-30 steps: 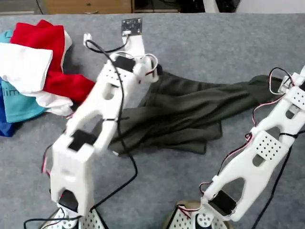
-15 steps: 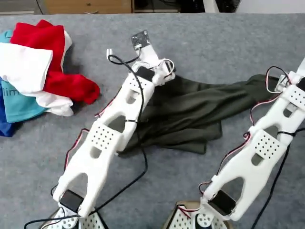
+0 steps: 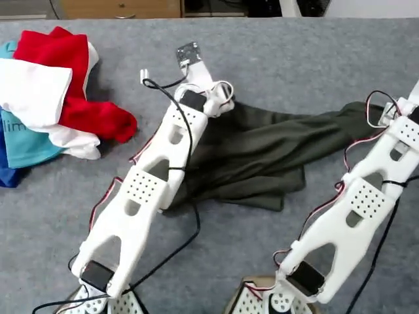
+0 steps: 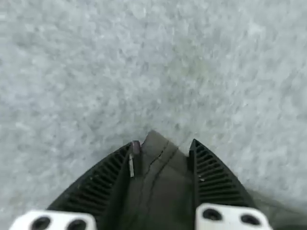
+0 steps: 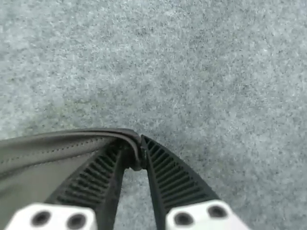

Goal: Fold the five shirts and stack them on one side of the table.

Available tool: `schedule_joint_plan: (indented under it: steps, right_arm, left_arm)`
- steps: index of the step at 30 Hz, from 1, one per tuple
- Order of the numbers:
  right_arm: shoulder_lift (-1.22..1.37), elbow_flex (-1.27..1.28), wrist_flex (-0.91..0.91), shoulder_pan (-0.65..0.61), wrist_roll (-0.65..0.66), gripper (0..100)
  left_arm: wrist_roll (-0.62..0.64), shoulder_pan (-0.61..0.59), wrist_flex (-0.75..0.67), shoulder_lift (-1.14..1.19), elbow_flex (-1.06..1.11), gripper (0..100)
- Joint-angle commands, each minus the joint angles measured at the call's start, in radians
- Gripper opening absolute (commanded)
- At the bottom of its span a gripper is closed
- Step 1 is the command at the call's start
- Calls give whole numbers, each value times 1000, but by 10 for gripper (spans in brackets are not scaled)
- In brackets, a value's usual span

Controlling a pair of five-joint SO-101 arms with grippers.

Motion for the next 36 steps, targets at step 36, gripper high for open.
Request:
schedule_joint_plan:
  steps: [36]
  right_arm:
    - [-21,-64,5,-12,44,2]
  left_arm:
    - [-153,-20,203,-24,-210,154]
